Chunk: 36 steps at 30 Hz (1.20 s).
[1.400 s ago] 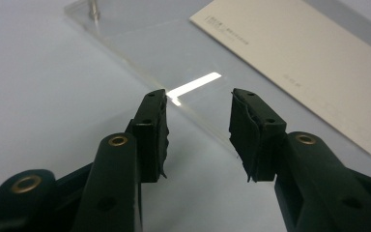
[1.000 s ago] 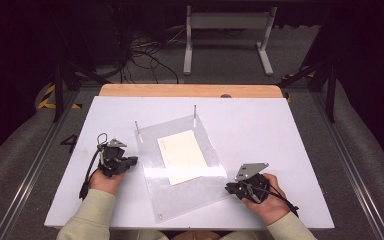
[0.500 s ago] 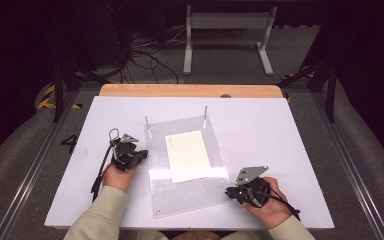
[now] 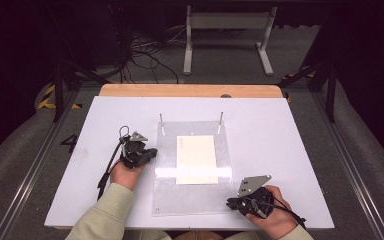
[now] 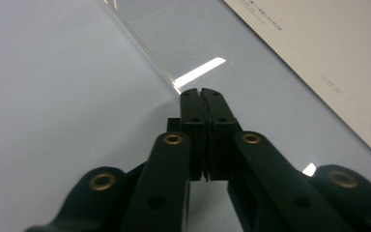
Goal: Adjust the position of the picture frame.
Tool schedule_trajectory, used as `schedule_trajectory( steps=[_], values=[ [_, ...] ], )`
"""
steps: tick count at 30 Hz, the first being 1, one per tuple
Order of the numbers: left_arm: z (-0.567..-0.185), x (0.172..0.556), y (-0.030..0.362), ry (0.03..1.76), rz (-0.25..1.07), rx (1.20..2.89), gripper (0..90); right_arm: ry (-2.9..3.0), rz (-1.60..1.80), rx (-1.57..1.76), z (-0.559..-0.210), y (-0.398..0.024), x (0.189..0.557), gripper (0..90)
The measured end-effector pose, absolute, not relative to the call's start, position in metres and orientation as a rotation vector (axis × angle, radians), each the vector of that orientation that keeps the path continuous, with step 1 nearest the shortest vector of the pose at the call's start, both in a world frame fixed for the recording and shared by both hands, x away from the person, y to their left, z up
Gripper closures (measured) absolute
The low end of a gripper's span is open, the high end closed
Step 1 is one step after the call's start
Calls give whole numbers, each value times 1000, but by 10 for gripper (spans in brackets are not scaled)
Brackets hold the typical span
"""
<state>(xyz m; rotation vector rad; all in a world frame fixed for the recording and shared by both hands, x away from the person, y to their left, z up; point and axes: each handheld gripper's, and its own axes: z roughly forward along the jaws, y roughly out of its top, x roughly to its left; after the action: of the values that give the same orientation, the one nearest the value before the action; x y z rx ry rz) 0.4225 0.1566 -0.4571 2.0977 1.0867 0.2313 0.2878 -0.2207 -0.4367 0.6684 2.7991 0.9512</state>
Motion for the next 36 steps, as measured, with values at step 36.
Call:
schedule_trajectory(
  steps=[36],
  values=[
    [-446,303,153,415,-133,2436,815,2840,966,519,-438,-218,286,841]
  ],
)
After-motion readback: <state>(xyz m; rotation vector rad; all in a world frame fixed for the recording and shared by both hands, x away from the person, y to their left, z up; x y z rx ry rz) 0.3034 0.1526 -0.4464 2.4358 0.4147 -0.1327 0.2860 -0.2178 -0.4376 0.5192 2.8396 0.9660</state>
